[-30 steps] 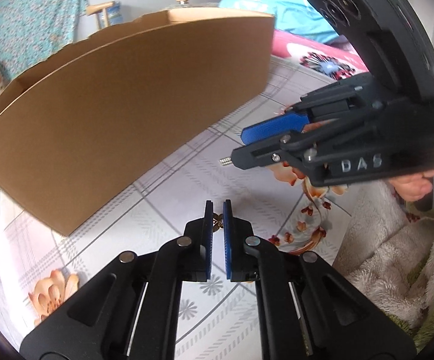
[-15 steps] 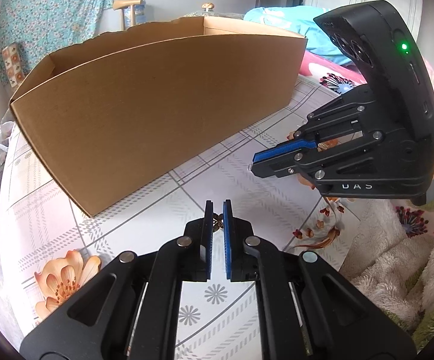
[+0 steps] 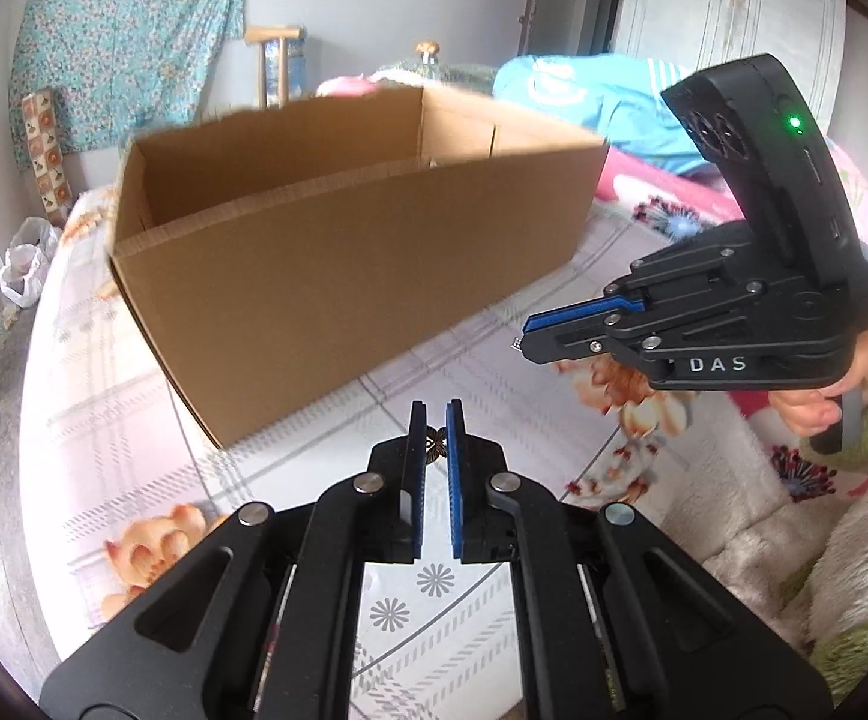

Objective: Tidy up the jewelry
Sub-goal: 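Lift both grippers with the spring and charm and carry them over the box, then open both grippers over the box to drop the spring and charm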

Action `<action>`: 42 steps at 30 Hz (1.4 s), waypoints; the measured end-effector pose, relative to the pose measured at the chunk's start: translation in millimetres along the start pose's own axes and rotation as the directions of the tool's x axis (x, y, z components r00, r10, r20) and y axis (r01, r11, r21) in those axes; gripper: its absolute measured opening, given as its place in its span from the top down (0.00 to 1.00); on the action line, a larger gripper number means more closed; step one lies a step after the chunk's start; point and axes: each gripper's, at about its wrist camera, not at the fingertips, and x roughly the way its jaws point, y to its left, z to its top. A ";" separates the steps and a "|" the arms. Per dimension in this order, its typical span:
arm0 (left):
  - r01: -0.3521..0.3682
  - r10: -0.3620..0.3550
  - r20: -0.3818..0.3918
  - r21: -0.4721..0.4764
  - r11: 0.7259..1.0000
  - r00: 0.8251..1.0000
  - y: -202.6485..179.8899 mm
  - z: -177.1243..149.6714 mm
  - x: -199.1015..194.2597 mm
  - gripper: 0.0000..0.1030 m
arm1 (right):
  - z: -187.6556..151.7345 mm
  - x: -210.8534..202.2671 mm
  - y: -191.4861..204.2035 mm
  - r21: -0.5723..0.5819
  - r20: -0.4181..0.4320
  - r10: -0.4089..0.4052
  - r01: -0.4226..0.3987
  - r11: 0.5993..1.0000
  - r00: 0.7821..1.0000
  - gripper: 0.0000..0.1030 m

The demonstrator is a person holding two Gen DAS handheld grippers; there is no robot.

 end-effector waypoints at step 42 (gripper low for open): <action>-0.021 -0.019 -0.153 -0.258 0.966 0.988 78.1 127.2 70.9 0.87 | 154.1 43.6 -115.2 0.244 -0.064 0.147 -0.127 0.961 0.987 0.87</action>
